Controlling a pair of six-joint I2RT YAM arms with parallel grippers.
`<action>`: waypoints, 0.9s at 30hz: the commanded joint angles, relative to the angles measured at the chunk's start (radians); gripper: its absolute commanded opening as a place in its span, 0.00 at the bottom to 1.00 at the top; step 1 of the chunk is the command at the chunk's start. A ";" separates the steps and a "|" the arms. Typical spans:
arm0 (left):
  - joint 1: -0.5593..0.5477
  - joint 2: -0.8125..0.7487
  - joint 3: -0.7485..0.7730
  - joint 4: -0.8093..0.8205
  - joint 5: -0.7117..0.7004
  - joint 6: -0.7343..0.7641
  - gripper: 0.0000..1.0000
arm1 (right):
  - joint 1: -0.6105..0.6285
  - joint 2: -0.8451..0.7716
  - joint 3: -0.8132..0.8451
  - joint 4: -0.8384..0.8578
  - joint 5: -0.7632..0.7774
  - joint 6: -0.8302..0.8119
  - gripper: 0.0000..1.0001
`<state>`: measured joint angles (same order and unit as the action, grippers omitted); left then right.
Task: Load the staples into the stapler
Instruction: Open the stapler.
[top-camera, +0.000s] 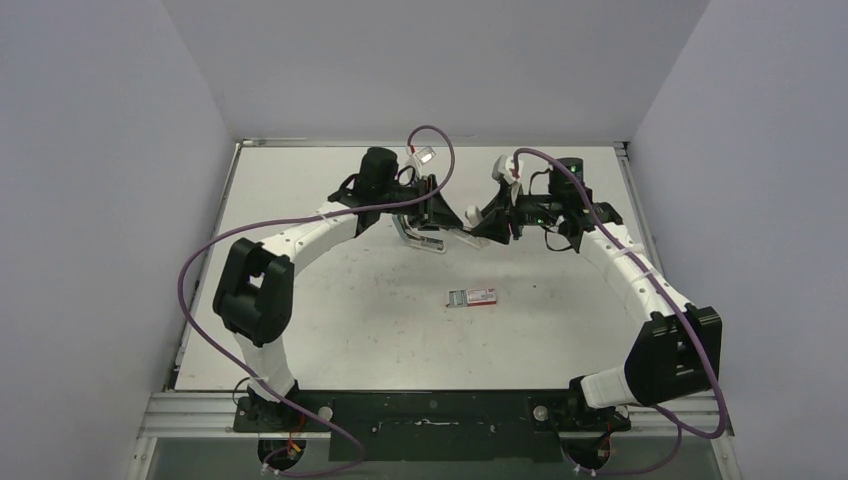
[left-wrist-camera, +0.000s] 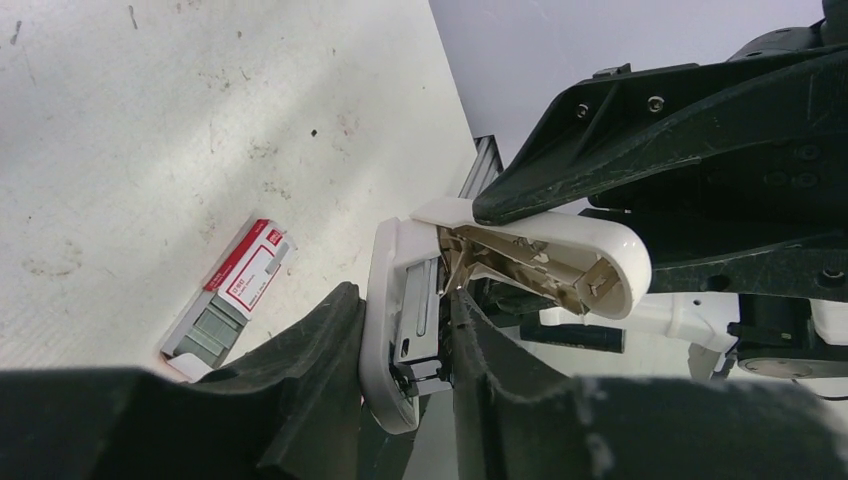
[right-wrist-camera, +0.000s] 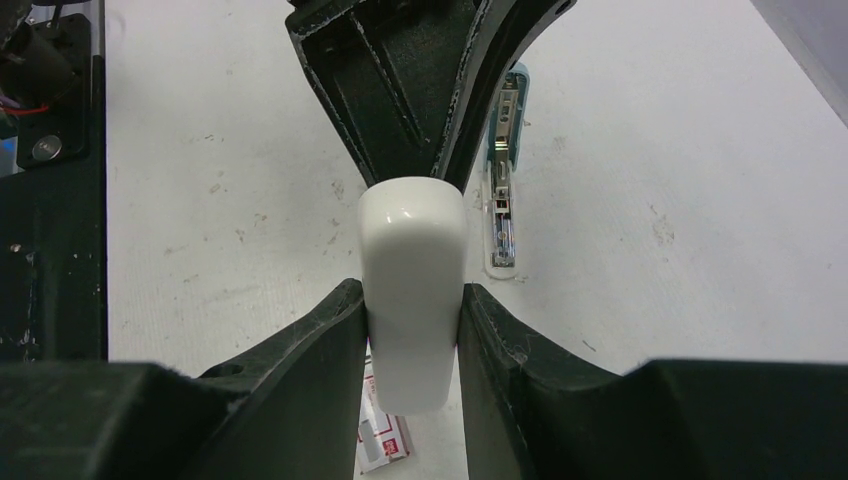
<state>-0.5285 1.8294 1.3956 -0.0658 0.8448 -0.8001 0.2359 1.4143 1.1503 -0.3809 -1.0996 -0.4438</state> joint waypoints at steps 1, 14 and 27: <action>0.004 -0.022 -0.031 0.143 0.070 -0.046 0.00 | -0.029 -0.052 0.022 0.107 -0.003 0.045 0.05; 0.090 -0.171 -0.209 0.528 0.094 -0.317 0.00 | -0.209 -0.087 -0.143 0.543 -0.007 0.464 0.05; 0.145 -0.246 -0.331 0.812 0.033 -0.526 0.00 | -0.234 -0.068 -0.376 1.166 0.024 0.984 0.05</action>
<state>-0.4229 1.6779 1.0767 0.5262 0.8337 -1.2316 0.0601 1.3422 0.8185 0.5396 -1.2320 0.3946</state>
